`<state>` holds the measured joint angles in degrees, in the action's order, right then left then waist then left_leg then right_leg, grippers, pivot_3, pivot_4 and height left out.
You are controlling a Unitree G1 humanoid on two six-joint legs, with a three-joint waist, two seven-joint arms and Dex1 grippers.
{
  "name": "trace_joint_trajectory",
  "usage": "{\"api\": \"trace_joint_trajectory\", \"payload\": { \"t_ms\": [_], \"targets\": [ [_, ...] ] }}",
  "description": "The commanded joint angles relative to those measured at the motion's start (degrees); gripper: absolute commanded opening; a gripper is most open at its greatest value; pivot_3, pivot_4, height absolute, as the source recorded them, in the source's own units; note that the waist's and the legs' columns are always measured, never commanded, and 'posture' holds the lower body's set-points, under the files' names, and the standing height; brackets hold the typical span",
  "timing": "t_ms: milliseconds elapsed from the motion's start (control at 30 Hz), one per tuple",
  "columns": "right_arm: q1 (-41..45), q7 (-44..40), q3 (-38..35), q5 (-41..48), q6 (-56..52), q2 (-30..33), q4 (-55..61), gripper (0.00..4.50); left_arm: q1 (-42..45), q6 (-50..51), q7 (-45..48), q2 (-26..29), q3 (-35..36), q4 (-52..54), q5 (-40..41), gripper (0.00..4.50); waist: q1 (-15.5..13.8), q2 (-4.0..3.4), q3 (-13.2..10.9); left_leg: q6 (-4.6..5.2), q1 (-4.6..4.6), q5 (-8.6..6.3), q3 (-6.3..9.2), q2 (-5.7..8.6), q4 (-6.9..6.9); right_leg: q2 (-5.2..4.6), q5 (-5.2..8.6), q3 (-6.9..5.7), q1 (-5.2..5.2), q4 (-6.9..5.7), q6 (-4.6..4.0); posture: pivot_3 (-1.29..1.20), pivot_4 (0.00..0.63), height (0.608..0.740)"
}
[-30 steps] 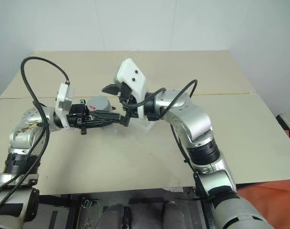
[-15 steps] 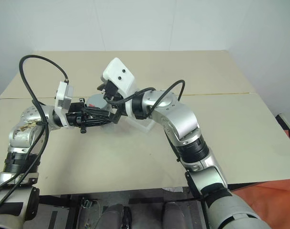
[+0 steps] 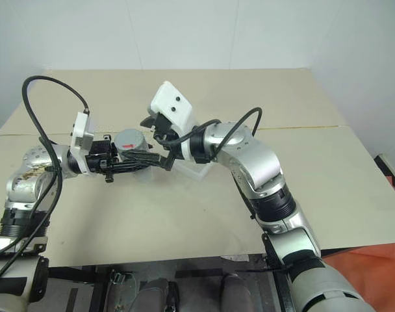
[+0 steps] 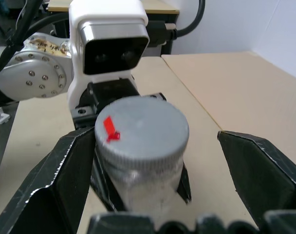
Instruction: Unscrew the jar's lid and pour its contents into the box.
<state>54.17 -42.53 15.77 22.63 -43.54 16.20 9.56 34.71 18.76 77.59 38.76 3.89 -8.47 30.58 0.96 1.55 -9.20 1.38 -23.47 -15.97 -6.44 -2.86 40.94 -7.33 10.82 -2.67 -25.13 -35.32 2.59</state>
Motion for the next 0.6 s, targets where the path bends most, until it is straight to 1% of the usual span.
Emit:
{"api": "trace_joint_trajectory", "payload": {
  "t_ms": [33,167,400,500,600],
  "targets": [
    [0.04,2.48,-5.99,-1.59,1.13,3.32,-1.21,4.48,-1.05,-0.56,2.05,1.32,1.76,3.61,2.04,1.94,0.00,0.00,0.00,0.00,0.00,0.00,0.00,0.00,0.00,0.00,0.00,0.00,0.00,0.00,0.00,0.00,0.150,0.740],
    [-0.74,2.39,-6.49,-1.21,1.26,4.84,-0.87,4.48,-1.59,-0.20,2.08,1.48,1.91,4.25,2.23,1.94,-0.37,0.00,0.00,0.01,-0.03,-0.01,0.00,0.00,0.01,0.00,0.00,-0.01,0.01,0.02,0.00,0.00,0.150,0.740],
    [-3.04,0.22,-6.75,-0.24,0.75,7.22,2.07,4.48,-1.67,-0.05,2.23,1.33,1.73,4.25,1.95,1.94,0.13,0.00,0.00,0.02,-0.03,-0.01,0.00,0.00,-0.03,0.00,0.00,0.00,-0.03,0.03,0.00,0.00,0.150,0.740],
    [-3.83,-4.08,-7.89,3.36,0.40,8.67,4.70,4.48,-0.38,-0.71,1.42,0.53,1.22,2.54,0.97,1.94,-0.05,0.00,0.00,0.03,-0.03,-0.02,0.00,0.00,-0.01,0.00,0.00,0.00,-0.02,0.03,0.00,0.00,0.150,0.740],
    [-3.61,-5.05,-8.73,6.41,-0.68,8.09,6.48,4.48,0.67,-1.39,1.28,-0.21,0.56,0.92,0.13,1.94,-0.14,0.00,0.00,0.05,-0.03,-0.03,0.01,0.00,-0.02,0.00,0.00,0.00,-0.02,0.05,0.00,0.00,0.150,0.740]
  ]
}}
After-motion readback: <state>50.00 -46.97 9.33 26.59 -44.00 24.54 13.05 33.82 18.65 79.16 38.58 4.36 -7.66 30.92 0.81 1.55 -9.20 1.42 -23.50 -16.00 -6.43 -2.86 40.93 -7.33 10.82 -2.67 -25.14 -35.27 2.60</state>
